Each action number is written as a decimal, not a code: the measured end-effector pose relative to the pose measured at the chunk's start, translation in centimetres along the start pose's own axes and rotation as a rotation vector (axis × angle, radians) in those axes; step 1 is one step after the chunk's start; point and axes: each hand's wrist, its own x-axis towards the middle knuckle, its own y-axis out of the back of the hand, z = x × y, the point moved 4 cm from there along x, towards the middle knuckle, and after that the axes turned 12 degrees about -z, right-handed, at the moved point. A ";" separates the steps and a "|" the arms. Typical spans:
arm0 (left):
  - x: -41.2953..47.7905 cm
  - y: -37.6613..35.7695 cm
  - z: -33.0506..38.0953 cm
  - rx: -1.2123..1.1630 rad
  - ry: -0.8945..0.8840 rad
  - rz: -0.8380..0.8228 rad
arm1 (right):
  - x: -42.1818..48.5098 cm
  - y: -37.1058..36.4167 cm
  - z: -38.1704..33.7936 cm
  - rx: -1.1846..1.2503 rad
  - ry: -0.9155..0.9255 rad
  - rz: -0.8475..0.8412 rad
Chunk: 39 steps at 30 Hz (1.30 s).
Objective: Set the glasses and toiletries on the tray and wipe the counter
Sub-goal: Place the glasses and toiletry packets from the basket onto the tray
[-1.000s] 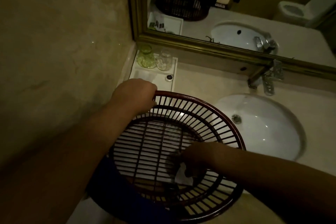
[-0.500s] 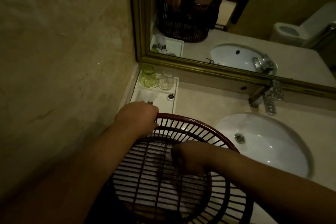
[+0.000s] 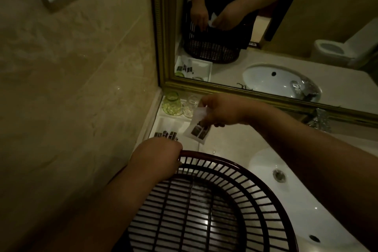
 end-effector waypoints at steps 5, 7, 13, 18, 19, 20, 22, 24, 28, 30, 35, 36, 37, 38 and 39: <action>0.1 -0.2 0.0 -0.004 0.004 0.025 | 8.9 -3.1 4.4 -0.156 -0.145 -0.142; 0.2 -0.2 -0.1 0.002 -0.006 0.031 | 11.7 -5.0 6.0 -0.159 -0.192 -0.211; 0.3 -0.6 -0.1 0.030 -0.044 0.061 | 15.6 -8.6 8.3 -0.441 -0.273 -0.201; -0.1 -0.1 0.2 0.052 -0.042 0.090 | 13.8 -8.0 7.8 -0.708 -0.158 0.036; -0.2 0.0 0.3 0.055 -0.037 0.092 | 13.6 -8.6 7.7 -0.718 -0.112 0.005; -0.2 0.1 0.3 0.056 -0.036 0.092 | 13.5 -9.4 7.9 -0.692 -0.074 -0.069; -0.2 0.0 0.3 0.052 -0.034 0.080 | 13.4 -11.6 8.7 -0.607 -0.044 -0.264; -0.1 -0.1 0.2 0.045 -0.025 0.062 | 13.4 -12.8 9.7 -0.545 -0.070 -0.361; 0.2 -0.5 0.0 0.034 -0.003 0.032 | 13.8 -11.8 10.4 -0.491 -0.145 -0.262; 0.4 -0.8 -0.1 0.027 0.004 0.020 | 14.0 -11.0 10.6 -0.502 -0.166 -0.236; 0.5 -0.9 -0.2 0.038 0.018 0.027 | 13.9 -10.8 10.7 -0.483 -0.167 -0.226; 0.5 -0.9 -0.1 0.037 0.016 0.031 | 13.7 -10.7 10.6 -0.474 -0.152 -0.219; 0.4 -0.8 -0.1 0.035 0.011 0.038 | 13.3 -10.4 10.5 -0.453 -0.131 -0.201; 0.4 -0.8 -0.1 0.033 0.004 0.047 | 12.7 -9.8 10.2 -0.416 -0.109 -0.172; 0.2 -0.7 -0.1 0.031 0.000 0.054 | 11.9 -9.1 9.9 -0.367 -0.095 -0.135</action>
